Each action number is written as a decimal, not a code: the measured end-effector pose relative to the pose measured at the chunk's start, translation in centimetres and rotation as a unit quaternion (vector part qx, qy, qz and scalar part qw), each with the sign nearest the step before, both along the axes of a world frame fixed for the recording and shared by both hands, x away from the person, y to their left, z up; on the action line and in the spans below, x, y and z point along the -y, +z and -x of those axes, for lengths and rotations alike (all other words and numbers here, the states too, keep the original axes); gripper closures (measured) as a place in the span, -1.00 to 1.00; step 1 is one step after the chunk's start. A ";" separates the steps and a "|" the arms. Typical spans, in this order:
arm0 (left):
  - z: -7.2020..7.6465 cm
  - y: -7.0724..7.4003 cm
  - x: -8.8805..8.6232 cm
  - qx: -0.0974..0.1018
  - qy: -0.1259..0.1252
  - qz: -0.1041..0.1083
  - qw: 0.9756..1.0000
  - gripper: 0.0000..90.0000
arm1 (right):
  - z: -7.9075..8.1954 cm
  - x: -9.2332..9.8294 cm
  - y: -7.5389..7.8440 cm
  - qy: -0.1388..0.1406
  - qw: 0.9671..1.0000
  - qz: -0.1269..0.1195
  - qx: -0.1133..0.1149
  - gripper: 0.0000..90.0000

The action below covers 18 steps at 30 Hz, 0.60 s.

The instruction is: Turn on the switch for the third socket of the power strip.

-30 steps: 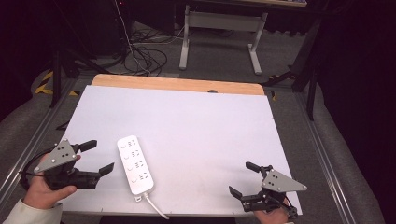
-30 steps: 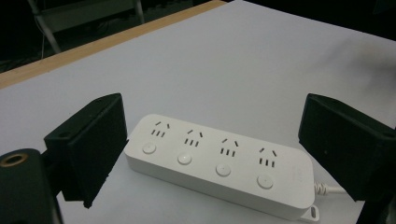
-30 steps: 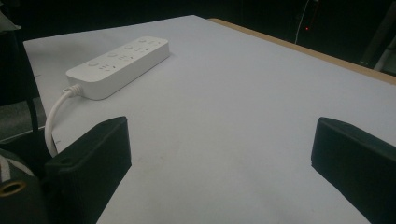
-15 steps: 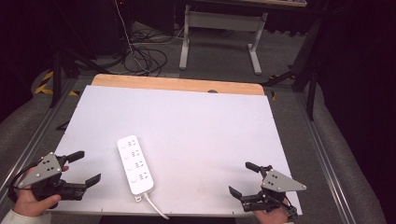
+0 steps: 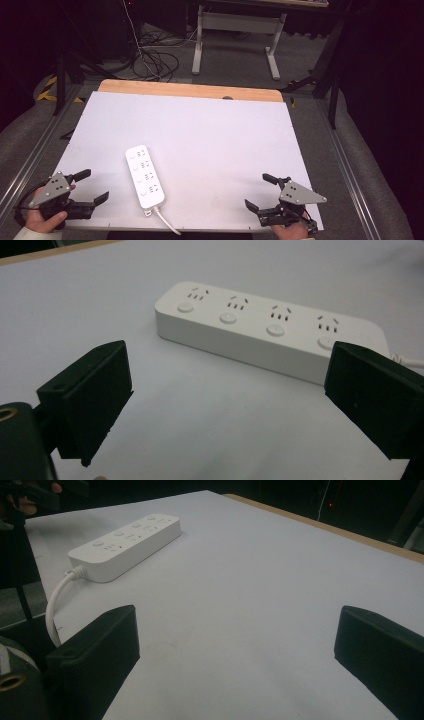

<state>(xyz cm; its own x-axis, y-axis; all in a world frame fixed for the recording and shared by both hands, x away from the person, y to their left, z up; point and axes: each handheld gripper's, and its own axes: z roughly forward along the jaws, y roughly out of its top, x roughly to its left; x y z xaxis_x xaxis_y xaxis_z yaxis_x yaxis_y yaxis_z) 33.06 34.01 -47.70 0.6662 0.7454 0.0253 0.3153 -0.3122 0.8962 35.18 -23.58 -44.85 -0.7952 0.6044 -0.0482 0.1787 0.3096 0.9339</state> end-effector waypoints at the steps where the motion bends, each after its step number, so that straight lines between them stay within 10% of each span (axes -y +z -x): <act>1: 0.0 0.0 0.1 0.005 -0.005 -0.006 1.000 -0.88 | 0.0 0.0 0.0 0.000 1.000 0.000 0.001 -0.90; 18: -0.3 -0.5 -0.4 -0.011 -0.006 0.035 0.999 -0.88 | -0.2 0.1 -0.2 -0.001 1.000 0.000 -0.006 -0.90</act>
<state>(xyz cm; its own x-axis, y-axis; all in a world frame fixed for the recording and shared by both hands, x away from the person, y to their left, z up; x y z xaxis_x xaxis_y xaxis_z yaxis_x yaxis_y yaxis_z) 33.34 34.39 -48.21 0.6750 0.7367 -0.0412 0.3321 -0.2534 0.9086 35.42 -23.65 -45.04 -0.7948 0.6056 -0.0385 0.1911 0.3101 0.9313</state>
